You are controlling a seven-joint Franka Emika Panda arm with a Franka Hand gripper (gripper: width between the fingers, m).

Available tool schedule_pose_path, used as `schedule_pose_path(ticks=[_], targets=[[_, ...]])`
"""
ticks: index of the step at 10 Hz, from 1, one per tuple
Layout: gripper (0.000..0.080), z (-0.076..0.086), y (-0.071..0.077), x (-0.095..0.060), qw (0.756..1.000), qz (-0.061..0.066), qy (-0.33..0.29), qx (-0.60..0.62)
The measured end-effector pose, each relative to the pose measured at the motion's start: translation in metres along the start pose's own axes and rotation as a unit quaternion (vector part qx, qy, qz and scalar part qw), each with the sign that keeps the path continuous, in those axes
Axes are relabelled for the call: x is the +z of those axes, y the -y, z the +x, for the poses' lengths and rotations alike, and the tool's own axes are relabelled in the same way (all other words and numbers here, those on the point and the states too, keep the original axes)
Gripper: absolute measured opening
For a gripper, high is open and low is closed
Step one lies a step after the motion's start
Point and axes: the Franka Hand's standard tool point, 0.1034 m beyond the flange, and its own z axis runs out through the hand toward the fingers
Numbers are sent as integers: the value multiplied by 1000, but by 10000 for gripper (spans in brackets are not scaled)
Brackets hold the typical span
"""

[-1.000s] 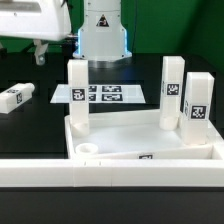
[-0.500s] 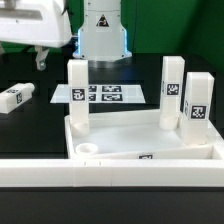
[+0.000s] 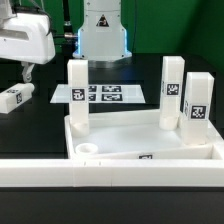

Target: Assemble desk

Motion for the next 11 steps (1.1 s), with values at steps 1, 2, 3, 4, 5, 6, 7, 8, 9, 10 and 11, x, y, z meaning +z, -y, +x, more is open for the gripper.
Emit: schedule_pose_path(ticks=[1, 2, 3, 4, 5, 6, 7, 8, 9, 10, 11], targets=[[649, -1, 0, 1, 1000, 0, 3, 0], [649, -6, 2, 2, 999, 8, 37, -1], [649, -7, 1, 6, 997, 11, 72, 0], [649, -10, -4, 11, 993, 13, 114, 5], [649, -10, -8, 18, 992, 9, 130, 1], [649, -20, -9, 23, 984, 15, 176, 6], [649, -23, -14, 28, 974, 19, 226, 12], [649, -23, -19, 30, 959, 24, 281, 20], [649, -17, -21, 32, 955, 21, 296, 20], [649, -24, -19, 31, 942, 27, 335, 23], [649, -25, -21, 32, 929, 28, 367, 27]])
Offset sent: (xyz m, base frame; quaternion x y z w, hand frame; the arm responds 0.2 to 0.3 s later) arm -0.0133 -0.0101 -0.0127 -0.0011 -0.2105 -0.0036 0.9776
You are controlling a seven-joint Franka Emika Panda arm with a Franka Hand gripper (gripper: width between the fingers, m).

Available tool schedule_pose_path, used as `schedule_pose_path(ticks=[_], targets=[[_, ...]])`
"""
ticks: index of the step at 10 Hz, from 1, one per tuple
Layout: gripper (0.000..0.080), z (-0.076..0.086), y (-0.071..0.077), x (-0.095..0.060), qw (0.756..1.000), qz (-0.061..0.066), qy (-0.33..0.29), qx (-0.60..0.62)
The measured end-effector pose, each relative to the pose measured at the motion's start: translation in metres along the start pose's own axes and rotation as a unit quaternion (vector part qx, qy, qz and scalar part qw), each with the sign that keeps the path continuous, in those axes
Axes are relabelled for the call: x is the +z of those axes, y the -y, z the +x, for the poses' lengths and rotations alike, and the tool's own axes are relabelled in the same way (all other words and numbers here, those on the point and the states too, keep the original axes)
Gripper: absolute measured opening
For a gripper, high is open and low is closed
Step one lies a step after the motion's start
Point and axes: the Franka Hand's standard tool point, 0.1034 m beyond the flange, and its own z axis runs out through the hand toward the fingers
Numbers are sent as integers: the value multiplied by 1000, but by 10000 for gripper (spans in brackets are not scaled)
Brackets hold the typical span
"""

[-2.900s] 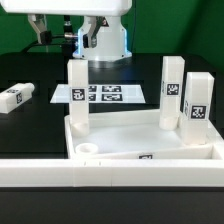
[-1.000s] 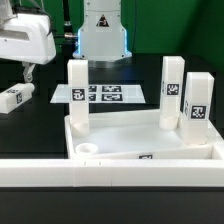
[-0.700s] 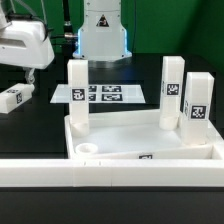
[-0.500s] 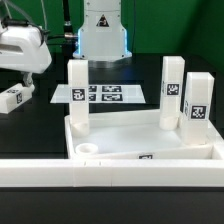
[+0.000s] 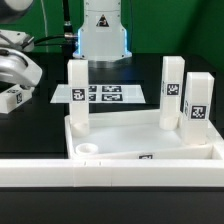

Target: Assemble desk

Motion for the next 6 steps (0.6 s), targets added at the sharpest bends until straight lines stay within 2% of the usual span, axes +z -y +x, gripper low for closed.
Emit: schedule_pose_path(ticks=[1, 3, 6], targets=[[649, 7, -2, 0, 1000, -4, 15, 2], [649, 12, -3, 1, 1000, -7, 13, 1], [649, 21, 6, 7, 1000, -15, 0, -10]])
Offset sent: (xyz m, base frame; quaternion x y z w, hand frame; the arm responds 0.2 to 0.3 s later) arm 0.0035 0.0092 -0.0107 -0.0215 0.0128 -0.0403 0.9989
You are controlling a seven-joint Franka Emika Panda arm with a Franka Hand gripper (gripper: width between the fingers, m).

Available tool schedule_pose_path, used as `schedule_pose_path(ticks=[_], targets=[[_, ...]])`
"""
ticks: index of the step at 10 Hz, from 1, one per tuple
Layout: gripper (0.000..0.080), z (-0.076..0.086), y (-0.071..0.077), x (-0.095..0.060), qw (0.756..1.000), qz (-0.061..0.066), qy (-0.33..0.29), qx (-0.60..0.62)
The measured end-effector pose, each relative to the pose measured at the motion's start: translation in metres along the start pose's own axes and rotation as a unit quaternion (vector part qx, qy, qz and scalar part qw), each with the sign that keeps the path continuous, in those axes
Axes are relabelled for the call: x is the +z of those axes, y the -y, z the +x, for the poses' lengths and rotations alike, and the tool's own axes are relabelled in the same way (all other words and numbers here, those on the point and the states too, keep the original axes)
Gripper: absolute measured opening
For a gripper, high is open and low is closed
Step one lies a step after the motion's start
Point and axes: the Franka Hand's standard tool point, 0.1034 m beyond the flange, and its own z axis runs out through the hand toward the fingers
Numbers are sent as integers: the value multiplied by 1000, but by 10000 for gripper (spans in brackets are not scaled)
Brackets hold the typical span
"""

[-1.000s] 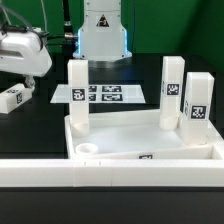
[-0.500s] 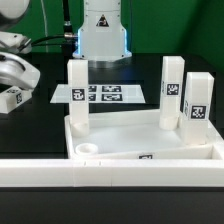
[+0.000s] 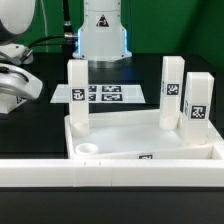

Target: Assemble desk

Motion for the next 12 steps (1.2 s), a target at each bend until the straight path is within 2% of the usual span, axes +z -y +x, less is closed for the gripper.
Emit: schedule_pose_path(ticks=[3, 4, 5, 6, 8, 9, 10, 12], targets=[[623, 5, -3, 2, 1000, -3, -7, 2], [443, 6, -4, 3, 1000, -4, -7, 2], [443, 6, -4, 4, 1000, -4, -7, 3], [286, 6, -5, 4, 1000, -4, -7, 3], [288, 6, -4, 2, 1000, -3, -6, 3], [288, 4, -3, -4, 1000, -2, -9, 2], [288, -1, 2, -15, 1000, 2, -13, -1], [288, -24, 25, -49, 1000, 16, -22, -4]])
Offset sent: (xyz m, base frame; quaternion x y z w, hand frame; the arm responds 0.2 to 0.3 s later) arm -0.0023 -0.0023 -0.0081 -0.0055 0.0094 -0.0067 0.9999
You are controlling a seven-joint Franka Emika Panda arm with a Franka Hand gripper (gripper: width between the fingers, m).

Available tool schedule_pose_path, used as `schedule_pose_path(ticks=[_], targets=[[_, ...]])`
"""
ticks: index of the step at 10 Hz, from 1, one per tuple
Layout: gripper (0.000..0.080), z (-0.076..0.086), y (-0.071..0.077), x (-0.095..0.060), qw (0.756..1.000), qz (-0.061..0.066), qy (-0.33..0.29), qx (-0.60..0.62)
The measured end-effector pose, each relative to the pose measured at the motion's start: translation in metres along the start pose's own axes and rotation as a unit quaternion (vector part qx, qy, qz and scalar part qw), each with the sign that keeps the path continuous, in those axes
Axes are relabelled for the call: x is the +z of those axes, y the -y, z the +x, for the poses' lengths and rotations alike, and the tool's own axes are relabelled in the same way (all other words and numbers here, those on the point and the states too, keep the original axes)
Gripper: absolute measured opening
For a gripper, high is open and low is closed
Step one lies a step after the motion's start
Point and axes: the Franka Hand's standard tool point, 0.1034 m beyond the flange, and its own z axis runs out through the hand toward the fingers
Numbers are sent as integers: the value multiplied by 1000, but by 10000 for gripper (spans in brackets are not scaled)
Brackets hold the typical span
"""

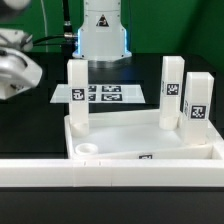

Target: Assemble desk

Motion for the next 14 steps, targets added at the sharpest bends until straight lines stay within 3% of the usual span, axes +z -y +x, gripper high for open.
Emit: schedule_pose_path(ticks=[2, 4, 7, 9, 11, 14], targets=[[288, -10, 13, -23, 1000, 7, 0, 3], [289, -6, 10, -18, 1000, 5, -3, 5], [289, 3, 16, -26, 999, -2, -33, 0], [291, 6, 39, -58, 993, -11, -117, -24], [291, 10, 51, -78, 982, -14, -183, -36], [291, 19, 49, -79, 952, -22, -304, -38]])
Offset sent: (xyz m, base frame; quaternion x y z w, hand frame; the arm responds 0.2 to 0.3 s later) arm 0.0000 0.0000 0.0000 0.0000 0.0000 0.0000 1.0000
